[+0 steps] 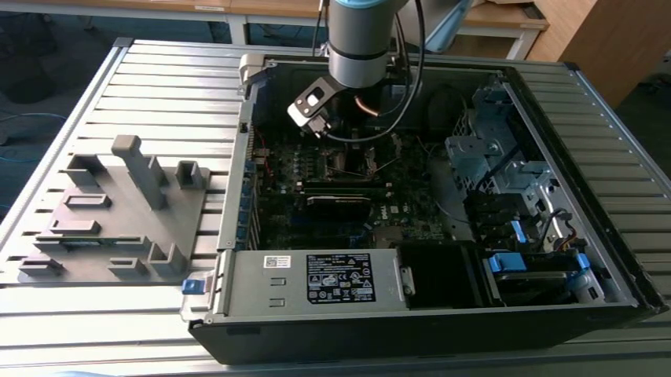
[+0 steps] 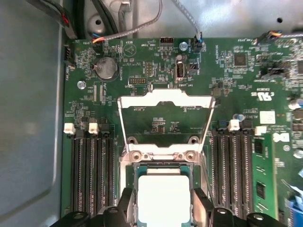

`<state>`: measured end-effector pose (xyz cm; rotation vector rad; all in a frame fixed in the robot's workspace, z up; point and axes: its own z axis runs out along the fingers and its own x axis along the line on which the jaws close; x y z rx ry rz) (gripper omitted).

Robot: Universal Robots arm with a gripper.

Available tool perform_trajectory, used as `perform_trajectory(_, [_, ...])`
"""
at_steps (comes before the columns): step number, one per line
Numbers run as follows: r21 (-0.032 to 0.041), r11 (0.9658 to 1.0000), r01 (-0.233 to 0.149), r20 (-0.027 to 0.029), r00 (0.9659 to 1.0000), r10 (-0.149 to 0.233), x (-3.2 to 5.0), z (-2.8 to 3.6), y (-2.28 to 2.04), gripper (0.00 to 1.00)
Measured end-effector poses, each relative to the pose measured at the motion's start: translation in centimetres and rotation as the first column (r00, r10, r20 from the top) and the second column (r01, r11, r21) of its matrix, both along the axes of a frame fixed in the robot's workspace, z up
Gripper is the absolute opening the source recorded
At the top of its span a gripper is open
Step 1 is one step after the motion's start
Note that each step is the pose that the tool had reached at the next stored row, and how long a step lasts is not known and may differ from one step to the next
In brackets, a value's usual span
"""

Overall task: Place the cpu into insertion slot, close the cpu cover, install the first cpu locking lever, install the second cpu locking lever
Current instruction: 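Place the cpu into insertion slot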

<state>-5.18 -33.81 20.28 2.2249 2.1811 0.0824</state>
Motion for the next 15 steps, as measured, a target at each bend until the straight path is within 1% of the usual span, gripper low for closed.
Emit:
perform_trajectory(3, [0.0000,1.0000,0.000,-0.0001,1.0000,0.000,0.00,0.92,0.00,0.61])
perform_trajectory(4, [-0.0003,1.0000,0.000,-0.0002,1.0000,0.000,0.00,1.14,0.00,0.61])
perform_trajectory(12, [0.0000,1.0000,0.000,-0.0001,1.0000,0.000,0.00,1.27,0.00,0.61])
perform_trajectory(13, [-0.0001,1.0000,0.000,-0.0001,1.0000,0.000,0.00,1.29,0.00,0.60])
perform_trajectory(14, [-0.0001,1.0000,0.000,-0.0001,1.0000,0.000,0.00,1.30,0.00,0.53])
perform_trajectory(15, [0.0000,1.0000,0.000,0.0000,1.0000,0.000,0.00,1.32,0.00,0.53])
